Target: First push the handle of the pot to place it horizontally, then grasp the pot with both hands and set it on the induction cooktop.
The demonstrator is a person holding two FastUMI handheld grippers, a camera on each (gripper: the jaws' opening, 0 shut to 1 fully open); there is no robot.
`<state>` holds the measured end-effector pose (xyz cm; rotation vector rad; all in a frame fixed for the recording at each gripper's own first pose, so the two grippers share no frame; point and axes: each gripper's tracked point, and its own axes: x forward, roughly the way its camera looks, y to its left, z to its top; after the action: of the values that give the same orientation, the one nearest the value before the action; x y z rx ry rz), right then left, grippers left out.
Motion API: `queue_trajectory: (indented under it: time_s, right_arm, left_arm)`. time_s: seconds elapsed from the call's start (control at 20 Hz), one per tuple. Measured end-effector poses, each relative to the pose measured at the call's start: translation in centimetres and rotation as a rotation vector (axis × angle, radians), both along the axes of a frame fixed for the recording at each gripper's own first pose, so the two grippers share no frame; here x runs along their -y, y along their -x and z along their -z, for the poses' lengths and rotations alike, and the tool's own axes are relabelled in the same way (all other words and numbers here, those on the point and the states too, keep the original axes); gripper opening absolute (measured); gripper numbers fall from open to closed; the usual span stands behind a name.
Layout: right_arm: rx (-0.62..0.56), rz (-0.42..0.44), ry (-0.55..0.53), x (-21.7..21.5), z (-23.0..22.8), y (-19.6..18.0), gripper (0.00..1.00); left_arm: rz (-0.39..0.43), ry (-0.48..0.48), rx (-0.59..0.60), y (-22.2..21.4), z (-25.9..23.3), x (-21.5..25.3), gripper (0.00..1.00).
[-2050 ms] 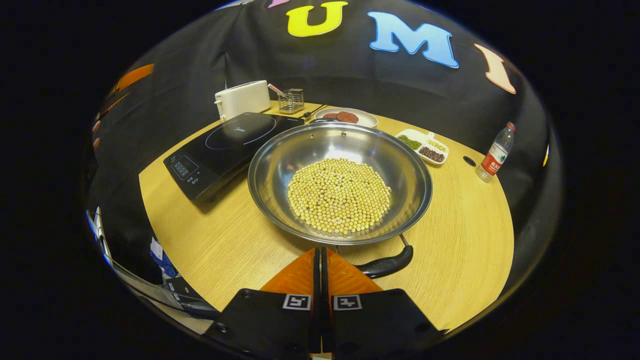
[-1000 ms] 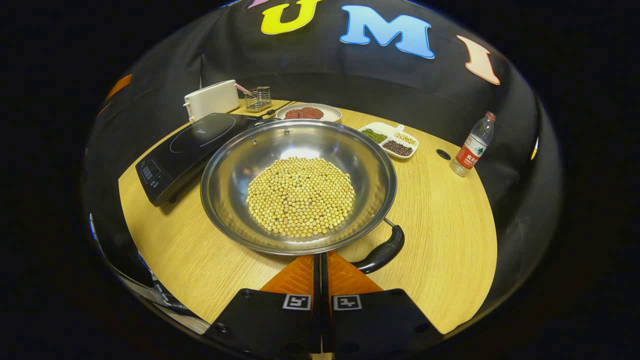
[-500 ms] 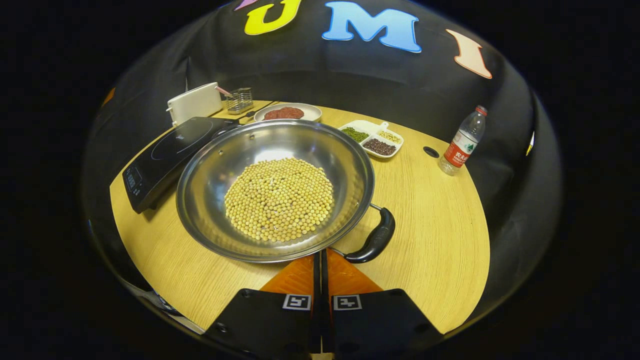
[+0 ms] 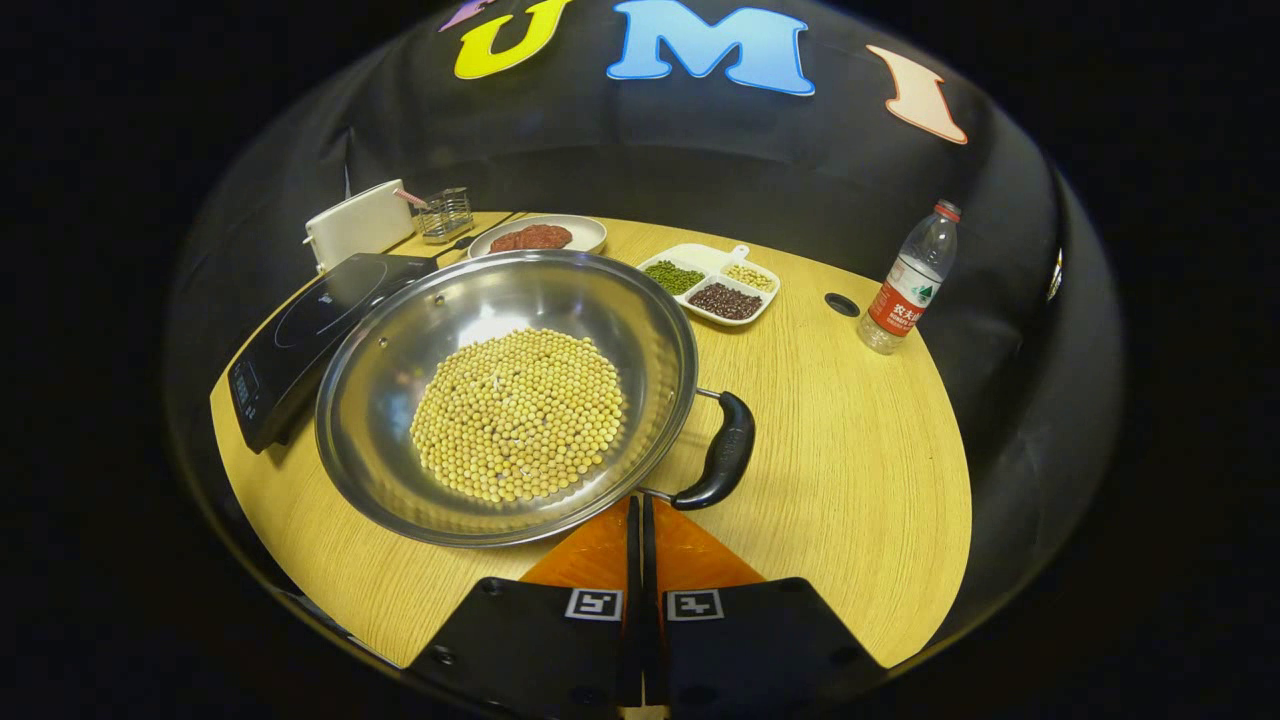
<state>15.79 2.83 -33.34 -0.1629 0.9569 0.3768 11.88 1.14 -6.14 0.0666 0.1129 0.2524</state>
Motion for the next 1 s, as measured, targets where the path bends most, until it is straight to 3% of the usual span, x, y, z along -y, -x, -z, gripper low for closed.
queue_trajectory:
  time_s: [0.35, 0.7, 0.8, 0.95, 1.0]
  right_arm:
    - [0.041, 0.04, 0.009, 0.9, -0.3, -1.5, 0.02]
    - [0.162, 0.123, -0.056, 1.5, -4.7, -2.0, 0.03]
    - [0.216, 0.142, -0.08, 1.3, -6.0, -2.4, 0.3]
    - [0.29, 0.152, -0.091, 0.9, -7.7, -2.6, 0.97]
    - [0.313, 0.156, -0.088, 0.8, -8.3, -2.8, 0.96]
  left_arm:
    - [0.023, 0.001, -0.015, -0.9, 0.8, 1.3, 0.81]
    - [0.112, 0.016, -0.015, -3.1, 1.5, 3.8, 0.82]
    - [0.173, 0.037, -0.028, -4.2, 2.1, 5.1, 0.82]
    - [0.237, 0.054, -0.053, -5.8, 3.4, 6.3, 0.82]
    - [0.25, 0.06, -0.058, -6.4, 3.7, 6.5, 0.82]
